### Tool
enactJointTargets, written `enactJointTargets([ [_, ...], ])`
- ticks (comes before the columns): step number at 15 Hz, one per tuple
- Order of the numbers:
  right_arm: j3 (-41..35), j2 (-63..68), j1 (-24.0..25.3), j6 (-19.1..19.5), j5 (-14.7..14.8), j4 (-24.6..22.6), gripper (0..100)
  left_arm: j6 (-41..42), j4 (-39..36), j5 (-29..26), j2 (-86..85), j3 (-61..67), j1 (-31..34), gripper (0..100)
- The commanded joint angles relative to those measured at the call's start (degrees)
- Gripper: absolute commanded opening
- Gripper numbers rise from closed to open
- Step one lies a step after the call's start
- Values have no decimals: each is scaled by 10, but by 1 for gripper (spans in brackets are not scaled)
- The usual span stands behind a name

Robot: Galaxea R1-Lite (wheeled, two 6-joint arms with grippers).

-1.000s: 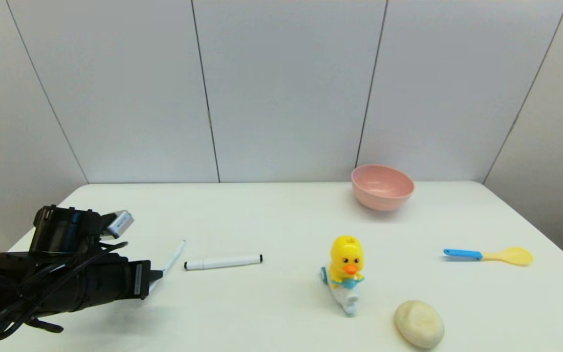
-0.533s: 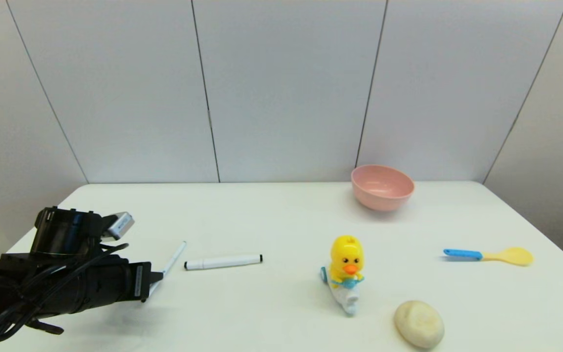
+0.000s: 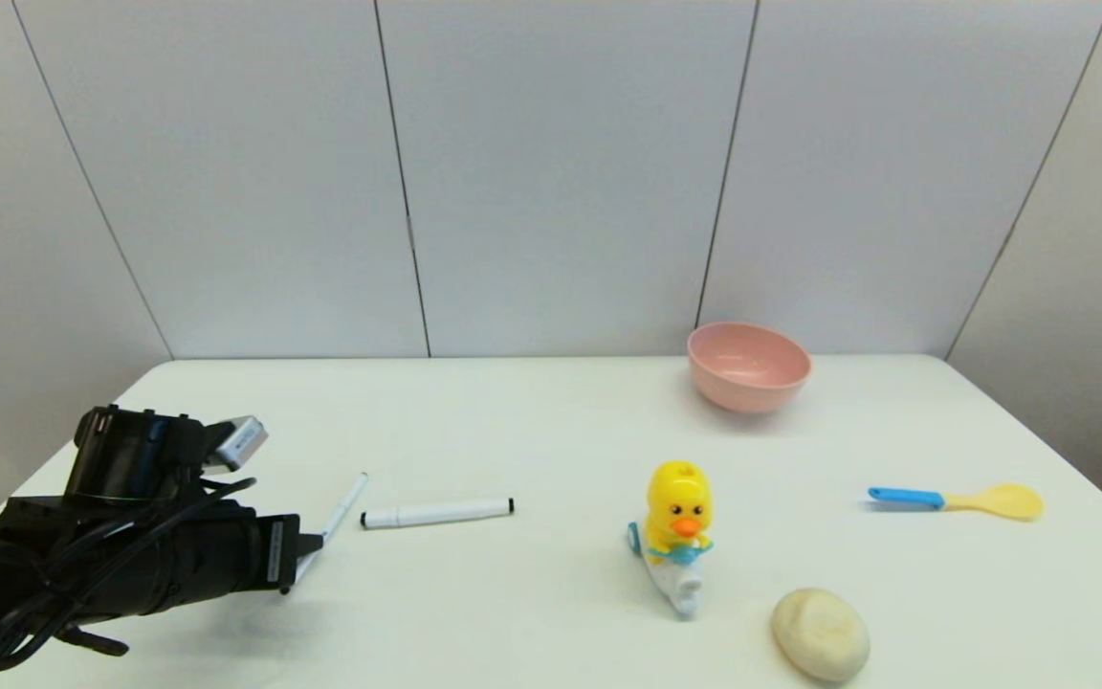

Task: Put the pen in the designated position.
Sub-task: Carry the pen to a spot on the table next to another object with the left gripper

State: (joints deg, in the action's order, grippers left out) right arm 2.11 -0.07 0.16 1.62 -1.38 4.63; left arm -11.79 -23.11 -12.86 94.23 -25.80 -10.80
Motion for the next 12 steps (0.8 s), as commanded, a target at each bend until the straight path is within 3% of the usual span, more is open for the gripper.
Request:
enactJointTargets([
  [1, 0, 1, 0, 0, 0, 0, 100, -8, -18, 14, 4, 0, -5, 0],
  [5, 0, 1, 0, 0, 0, 0, 100, -9, -23, 20, 5, -1, -5, 0],
  [6, 0, 1, 0, 0, 0, 0, 100, -12, -26, 28, 5, 0, -5, 100],
  [12, -1, 1, 0, 0, 0, 0, 100, -17, -30, 42, 5, -1, -6, 100],
])
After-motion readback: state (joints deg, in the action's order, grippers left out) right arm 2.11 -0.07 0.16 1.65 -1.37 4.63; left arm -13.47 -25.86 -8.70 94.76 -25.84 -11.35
